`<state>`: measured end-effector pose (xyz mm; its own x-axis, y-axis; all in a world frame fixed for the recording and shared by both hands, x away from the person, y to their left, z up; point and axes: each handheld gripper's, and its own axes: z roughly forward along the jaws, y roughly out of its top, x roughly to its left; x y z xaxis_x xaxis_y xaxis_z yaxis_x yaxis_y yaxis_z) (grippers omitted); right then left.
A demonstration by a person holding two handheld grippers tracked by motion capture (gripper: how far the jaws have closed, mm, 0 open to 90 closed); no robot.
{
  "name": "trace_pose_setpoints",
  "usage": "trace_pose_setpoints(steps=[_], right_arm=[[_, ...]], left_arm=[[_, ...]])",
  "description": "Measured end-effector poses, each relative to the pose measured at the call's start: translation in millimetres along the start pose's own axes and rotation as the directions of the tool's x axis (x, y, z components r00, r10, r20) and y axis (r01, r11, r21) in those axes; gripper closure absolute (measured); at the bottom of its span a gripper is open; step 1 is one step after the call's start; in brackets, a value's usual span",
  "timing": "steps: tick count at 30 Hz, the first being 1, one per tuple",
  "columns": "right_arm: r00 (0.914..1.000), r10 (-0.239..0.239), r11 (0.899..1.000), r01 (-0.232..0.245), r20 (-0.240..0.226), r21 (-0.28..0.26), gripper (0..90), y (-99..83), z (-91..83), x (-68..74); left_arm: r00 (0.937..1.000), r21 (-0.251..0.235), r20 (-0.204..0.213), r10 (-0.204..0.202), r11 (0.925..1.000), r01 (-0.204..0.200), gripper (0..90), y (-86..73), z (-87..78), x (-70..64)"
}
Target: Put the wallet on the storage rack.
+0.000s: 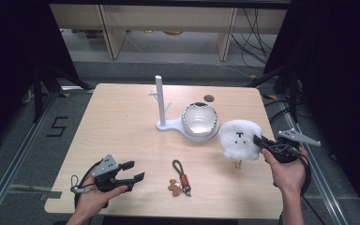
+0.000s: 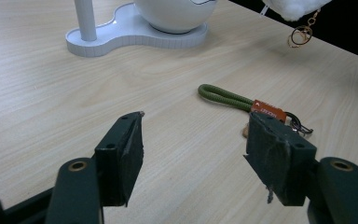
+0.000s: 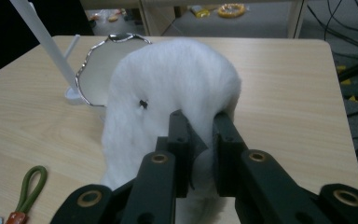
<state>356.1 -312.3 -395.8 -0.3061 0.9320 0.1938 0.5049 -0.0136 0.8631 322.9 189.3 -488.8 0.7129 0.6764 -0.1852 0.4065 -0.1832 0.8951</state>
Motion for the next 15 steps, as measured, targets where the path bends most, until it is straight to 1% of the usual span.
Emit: trace_pose_setpoints(steps=[1, 2, 3, 5, 6, 7, 8, 9, 10, 11, 12, 13, 14, 15], right_arm=[[0.9998, -0.017, 1.0, 0.016, -0.01, -0.008, 81.1, 1.7, -0.4, 0.5], [0.9994, -0.033, 0.999, 0.033, -0.011, -0.026, 81.1, 3.3, -0.4, 1.7], [0.9995, -0.031, 0.999, 0.03, -0.012, -0.041, 81.1, 4.6, -0.2, 4.0], [0.9994, -0.031, 0.998, 0.03, -0.015, -0.058, 81.0, 9.3, -1.2, 10.6], [0.9994, -0.031, 0.998, 0.03, -0.015, -0.058, 81.0, 9.3, -1.2, 10.6], [0.999, -0.037, 0.997, 0.035, -0.023, -0.066, 81.0, 11.0, -0.9, 11.8], [0.9992, -0.031, 0.997, 0.029, -0.024, -0.068, 81.1, 12.2, -0.8, 13.9], [0.9977, -0.063, 0.995, 0.061, -0.024, -0.083, 81.1, 13.9, -0.1, 13.3], [0.997, -0.071, 0.994, 0.068, -0.03, -0.091, 81.0, 15.3, 0.7, 14.4], [0.9983, -0.049, 0.995, 0.045, -0.032, -0.094, 81.0, 16.4, 1.1, 17.6], [0.9977, -0.058, 0.993, 0.054, -0.035, -0.101, 81.0, 18.1, 1.5, 18.5], [0.9958, -0.081, 0.99, 0.075, -0.043, -0.119, 81.0, 20.7, 3.9, 19.4], [0.9958, -0.081, 0.99, 0.075, -0.043, -0.119, 81.0, 20.7, 3.9, 19.4], [0.9972, -0.055, 0.992, 0.048, -0.051, -0.12, 81.0, 23.3, 4.4, 24.3]], left_arm=[[1.0, -0.007, -0.001, -0.008, 0.9999, 0.008, 36.0, -0.2, 0.3, -0.7], [1.0, -0.007, -0.004, -0.006, 1.0, 0.006, 36.1, -0.2, 0.2, -0.7], [0.9998, 0.001, -0.02, 0.003, 1.0, -0.003, 36.3, 0.4, -0.8, -1.0], [0.9998, -0.018, -0.013, 0.013, 0.9998, -0.013, 36.3, 3.1, -0.5, -1.6], [0.9998, -0.018, -0.013, 0.013, 0.9998, -0.013, 36.4, 3.1, -0.5, -1.6], [0.9995, -0.011, -0.025, 0.017, 0.9998, -0.018, 36.4, 4.7, -1.5, -2.4], [0.9996, -0.022, -0.02, 0.022, 0.9995, -0.022, 36.4, 6.0, -0.9, -2.6], [0.9996, -0.025, -0.015, 0.022, 0.9994, -0.022, 36.4, 7.6, -0.7, -3.0], [0.9992, -0.019, -0.026, 0.031, 0.9993, -0.032, 36.4, 9.5, -1.6, -3.7], [0.9992, -0.032, -0.021, 0.034, 0.9989, -0.035, 36.4, 11.0, -0.9, -4.0], [0.9992, -0.035, -0.017, 0.036, 0.9987, -0.037, 36.4, 12.6, -0.7, -4.3], [0.9989, -0.032, -0.024, 0.04, 0.9986, -0.041, 36.4, 14.4, -1.1, -5.3], [0.9988, -0.036, -0.024, 0.042, 0.9985, -0.042, 36.4, 16.0, -0.7, -6.2], [0.9989, -0.047, -0.013, 0.044, 0.9979, -0.045, 36.4, 17.2, 0.1, -6.4]])
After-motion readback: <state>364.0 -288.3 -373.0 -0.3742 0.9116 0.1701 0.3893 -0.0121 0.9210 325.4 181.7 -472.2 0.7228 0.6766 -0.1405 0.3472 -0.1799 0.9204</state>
